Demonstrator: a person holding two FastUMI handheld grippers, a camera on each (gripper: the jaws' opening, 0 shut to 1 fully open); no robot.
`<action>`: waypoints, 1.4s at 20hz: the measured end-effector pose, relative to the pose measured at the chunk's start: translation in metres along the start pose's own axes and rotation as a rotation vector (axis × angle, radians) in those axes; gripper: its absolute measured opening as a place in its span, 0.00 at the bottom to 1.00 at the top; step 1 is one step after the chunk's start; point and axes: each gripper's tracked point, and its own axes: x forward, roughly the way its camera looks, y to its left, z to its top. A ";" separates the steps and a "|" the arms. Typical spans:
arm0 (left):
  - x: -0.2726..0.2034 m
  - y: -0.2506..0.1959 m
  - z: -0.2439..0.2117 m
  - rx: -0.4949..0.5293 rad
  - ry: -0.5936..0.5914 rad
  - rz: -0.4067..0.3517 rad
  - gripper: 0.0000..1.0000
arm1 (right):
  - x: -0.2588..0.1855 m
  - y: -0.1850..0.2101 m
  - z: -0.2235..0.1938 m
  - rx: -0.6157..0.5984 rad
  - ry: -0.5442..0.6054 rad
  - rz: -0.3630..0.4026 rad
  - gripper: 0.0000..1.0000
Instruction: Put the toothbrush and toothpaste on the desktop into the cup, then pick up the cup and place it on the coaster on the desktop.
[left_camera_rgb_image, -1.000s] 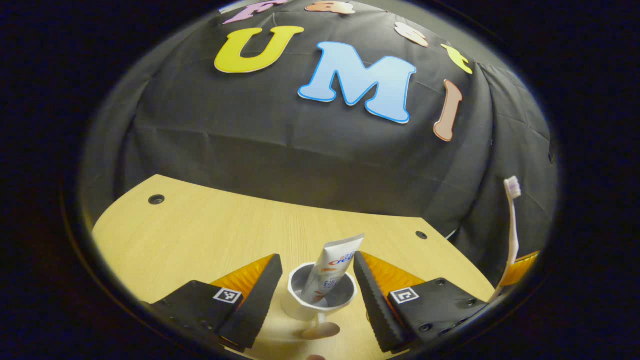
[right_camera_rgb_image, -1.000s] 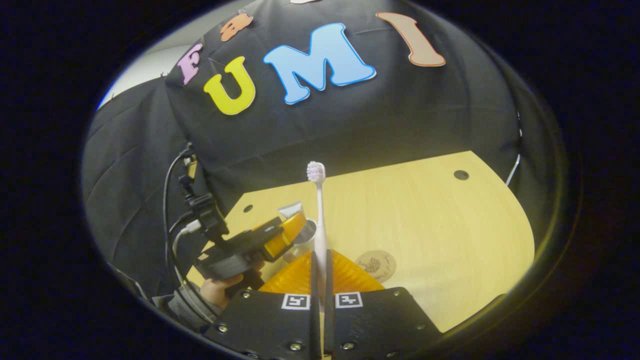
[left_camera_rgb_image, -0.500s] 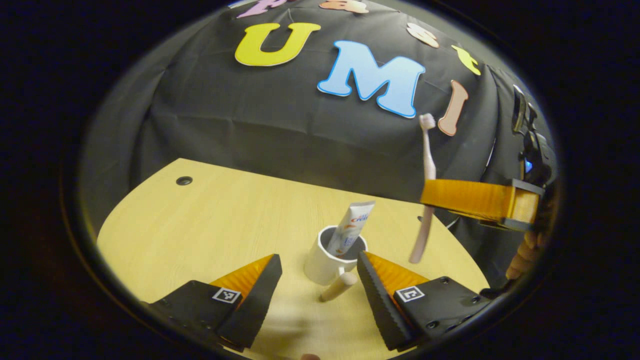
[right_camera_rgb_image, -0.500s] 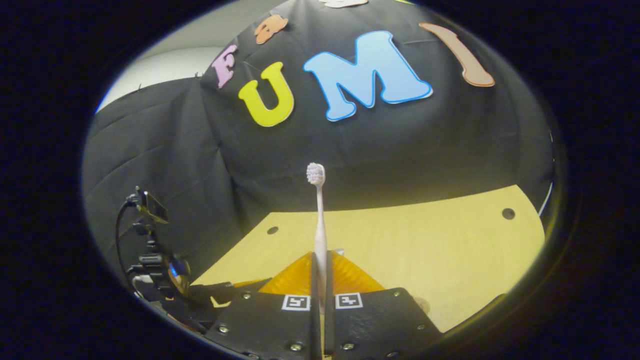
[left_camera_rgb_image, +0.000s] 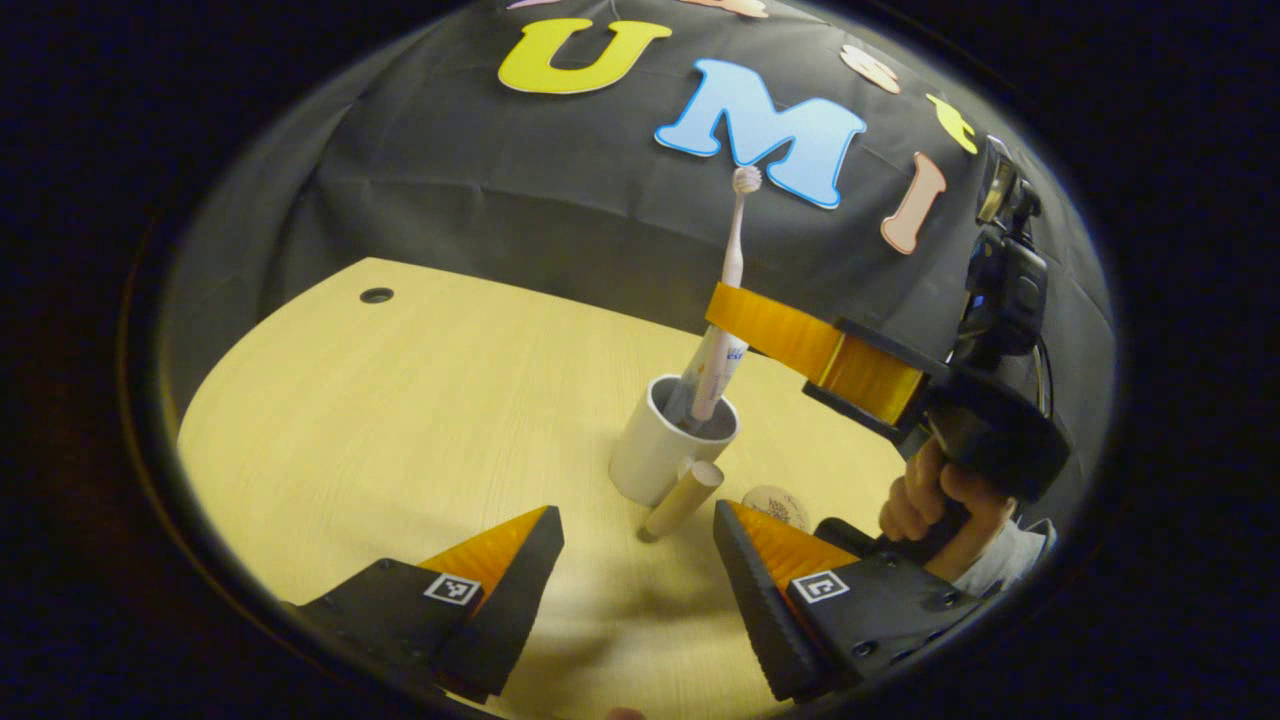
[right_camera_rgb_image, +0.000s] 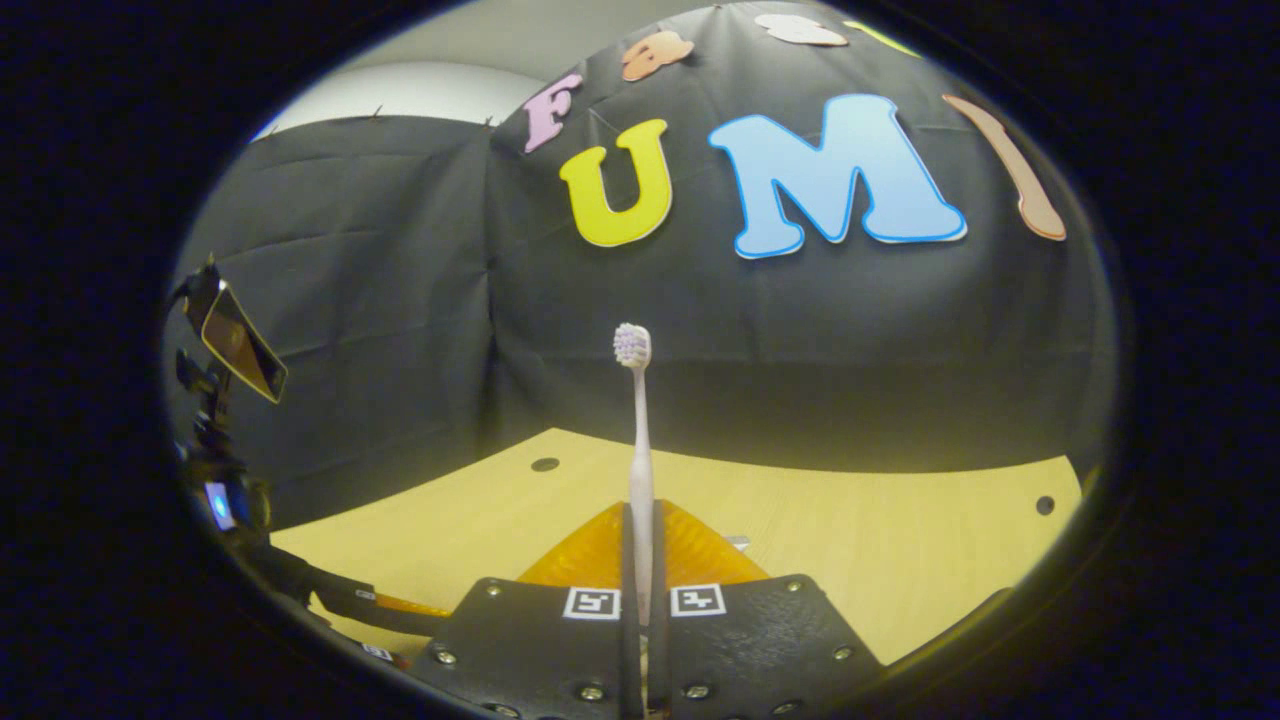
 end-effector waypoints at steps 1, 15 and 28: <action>-0.001 0.000 -0.002 -0.007 0.004 0.000 0.97 | 0.003 -0.001 0.000 -0.039 -0.016 -0.014 0.04; 0.003 0.001 -0.002 0.020 0.020 0.001 0.94 | -0.014 -0.021 0.000 -0.048 -0.039 -0.131 0.70; 0.025 -0.016 -0.003 0.057 0.101 0.028 0.96 | -0.136 -0.083 0.071 -0.008 -0.091 -0.355 0.80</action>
